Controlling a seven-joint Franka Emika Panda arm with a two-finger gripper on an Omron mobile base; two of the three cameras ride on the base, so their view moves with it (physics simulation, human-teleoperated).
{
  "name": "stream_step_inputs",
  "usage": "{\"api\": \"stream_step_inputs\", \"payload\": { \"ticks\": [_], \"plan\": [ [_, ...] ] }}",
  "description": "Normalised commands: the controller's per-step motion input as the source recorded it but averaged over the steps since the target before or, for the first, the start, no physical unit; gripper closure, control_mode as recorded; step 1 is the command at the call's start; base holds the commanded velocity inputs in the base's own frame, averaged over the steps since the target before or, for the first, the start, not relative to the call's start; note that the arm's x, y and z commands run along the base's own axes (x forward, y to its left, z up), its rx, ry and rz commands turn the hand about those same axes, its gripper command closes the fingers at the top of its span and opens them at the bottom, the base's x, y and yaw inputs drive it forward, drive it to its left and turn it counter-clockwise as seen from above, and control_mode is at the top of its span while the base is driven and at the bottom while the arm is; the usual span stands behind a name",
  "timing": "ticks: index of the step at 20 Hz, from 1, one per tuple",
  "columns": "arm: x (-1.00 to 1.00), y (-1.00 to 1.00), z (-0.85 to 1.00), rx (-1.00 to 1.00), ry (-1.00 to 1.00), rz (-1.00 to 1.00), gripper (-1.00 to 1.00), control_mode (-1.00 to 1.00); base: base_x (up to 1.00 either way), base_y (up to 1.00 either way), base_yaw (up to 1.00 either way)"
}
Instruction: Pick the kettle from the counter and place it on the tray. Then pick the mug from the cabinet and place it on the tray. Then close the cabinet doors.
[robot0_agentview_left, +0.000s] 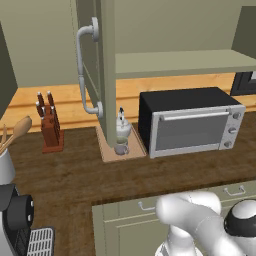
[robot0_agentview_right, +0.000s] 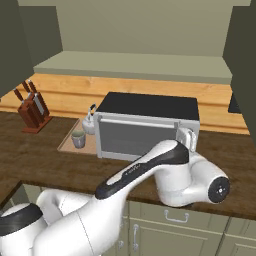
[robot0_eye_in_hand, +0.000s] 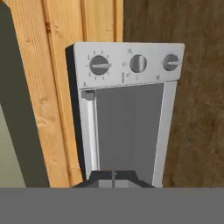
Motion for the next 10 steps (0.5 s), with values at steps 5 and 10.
{"api": "stream_step_inputs", "payload": {
  "ticks": [5,10],
  "plan": [
    [0.00,-0.41,0.37,0.23,-0.48,-0.03,1.00,-1.00,0.00,0.00,0.00],
    [0.00,-0.29,0.02,0.17,-0.26,-0.02,1.00,-1.00,0.00,0.00,0.00]
  ]
}}
